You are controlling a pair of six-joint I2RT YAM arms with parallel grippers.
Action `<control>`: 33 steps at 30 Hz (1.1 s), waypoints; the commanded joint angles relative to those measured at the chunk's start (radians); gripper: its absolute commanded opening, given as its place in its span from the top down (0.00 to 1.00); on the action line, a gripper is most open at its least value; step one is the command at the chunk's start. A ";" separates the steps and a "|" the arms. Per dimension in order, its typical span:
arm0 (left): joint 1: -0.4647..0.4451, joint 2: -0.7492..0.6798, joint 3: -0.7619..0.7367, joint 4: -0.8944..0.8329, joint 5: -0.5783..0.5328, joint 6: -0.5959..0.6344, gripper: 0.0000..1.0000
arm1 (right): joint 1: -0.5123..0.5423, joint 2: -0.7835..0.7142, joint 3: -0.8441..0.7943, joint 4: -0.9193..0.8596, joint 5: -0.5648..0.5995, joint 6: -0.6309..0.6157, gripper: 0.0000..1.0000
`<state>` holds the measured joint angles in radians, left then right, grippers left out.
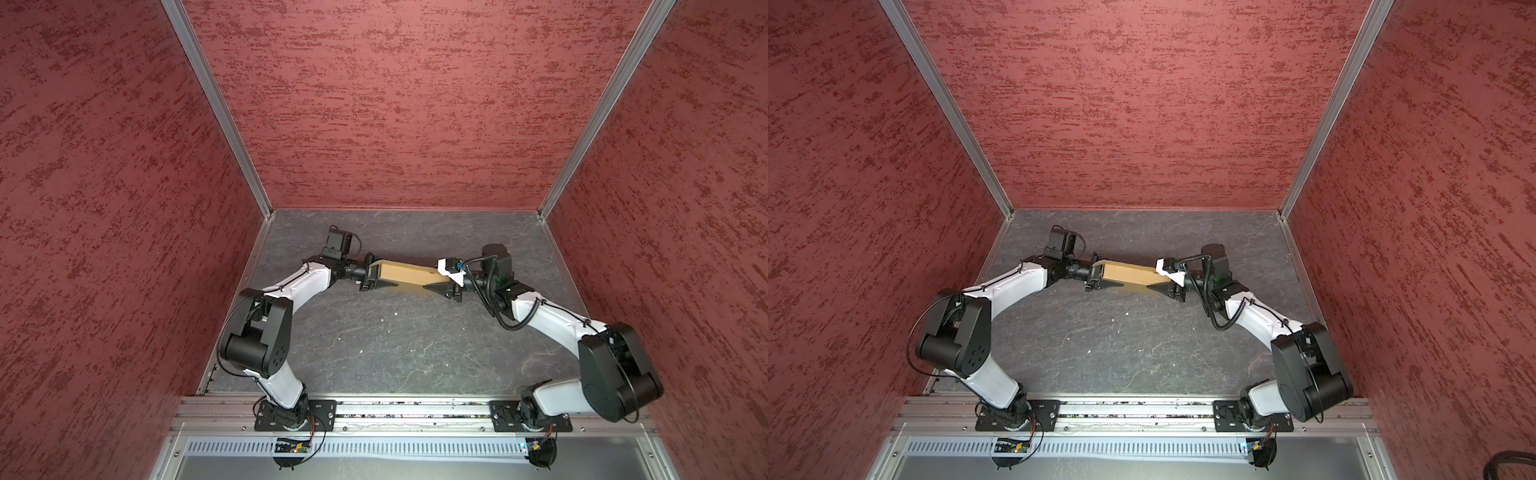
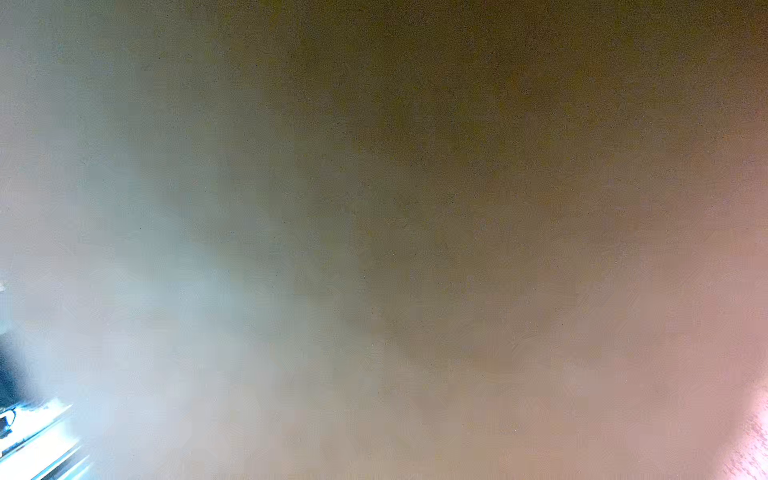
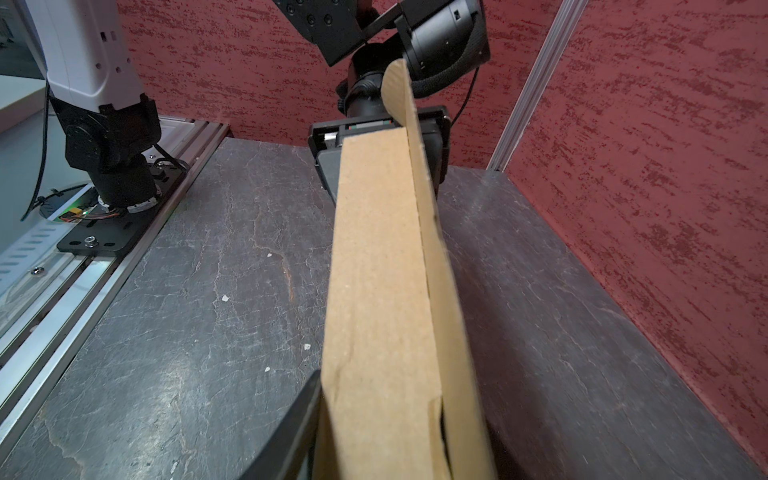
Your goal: Fold the paper box
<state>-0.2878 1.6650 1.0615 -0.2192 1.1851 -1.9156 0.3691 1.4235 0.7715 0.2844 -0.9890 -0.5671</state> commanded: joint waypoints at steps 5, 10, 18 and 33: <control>-0.008 0.007 0.038 0.023 0.029 0.047 0.54 | 0.019 0.005 0.008 -0.033 -0.005 0.010 0.70; 0.001 0.014 0.037 0.017 0.030 0.060 0.48 | 0.018 0.008 0.007 -0.025 0.006 0.021 0.71; 0.057 0.026 0.029 -0.069 0.038 0.183 0.41 | 0.019 0.011 0.013 -0.039 0.028 0.015 0.72; 0.373 0.024 0.176 -0.672 -0.136 0.882 0.41 | 0.019 0.074 0.069 -0.145 0.099 0.003 0.74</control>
<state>0.0307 1.6848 1.1679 -0.7025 1.1267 -1.2789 0.3828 1.4914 0.7937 0.1860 -0.8989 -0.5396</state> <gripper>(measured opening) 0.596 0.401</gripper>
